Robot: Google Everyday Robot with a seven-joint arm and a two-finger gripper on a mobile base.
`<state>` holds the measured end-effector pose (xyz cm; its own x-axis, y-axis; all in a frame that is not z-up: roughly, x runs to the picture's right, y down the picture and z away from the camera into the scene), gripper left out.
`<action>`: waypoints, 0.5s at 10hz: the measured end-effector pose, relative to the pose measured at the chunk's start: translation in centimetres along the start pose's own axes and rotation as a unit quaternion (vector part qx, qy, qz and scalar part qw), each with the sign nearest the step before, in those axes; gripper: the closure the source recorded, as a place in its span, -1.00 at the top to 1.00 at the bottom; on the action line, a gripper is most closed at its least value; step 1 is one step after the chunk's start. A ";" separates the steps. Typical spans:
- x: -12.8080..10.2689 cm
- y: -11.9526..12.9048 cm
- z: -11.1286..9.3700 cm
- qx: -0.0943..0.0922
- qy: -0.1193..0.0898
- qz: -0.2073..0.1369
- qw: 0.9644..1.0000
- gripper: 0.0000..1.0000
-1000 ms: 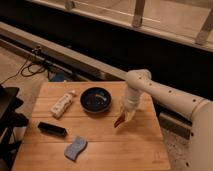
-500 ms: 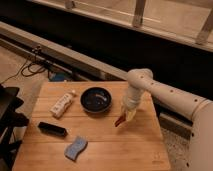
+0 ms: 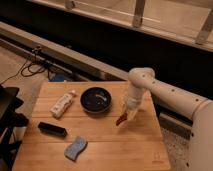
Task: Drag the pepper across the table
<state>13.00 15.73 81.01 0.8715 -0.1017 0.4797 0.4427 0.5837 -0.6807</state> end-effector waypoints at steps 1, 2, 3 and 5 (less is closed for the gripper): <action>0.7 0.5 0.4 -0.007 0.010 0.017 1.000 -1.00; 1.2 1.1 1.3 -0.019 0.025 0.033 0.999 -1.00; 1.5 1.9 2.0 -0.039 0.044 0.042 0.997 -1.00; 2.9 4.1 2.0 -0.060 0.065 0.064 0.994 -1.00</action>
<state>16.95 19.47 80.76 0.9390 -0.1410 0.3138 0.3412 0.4988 -0.7968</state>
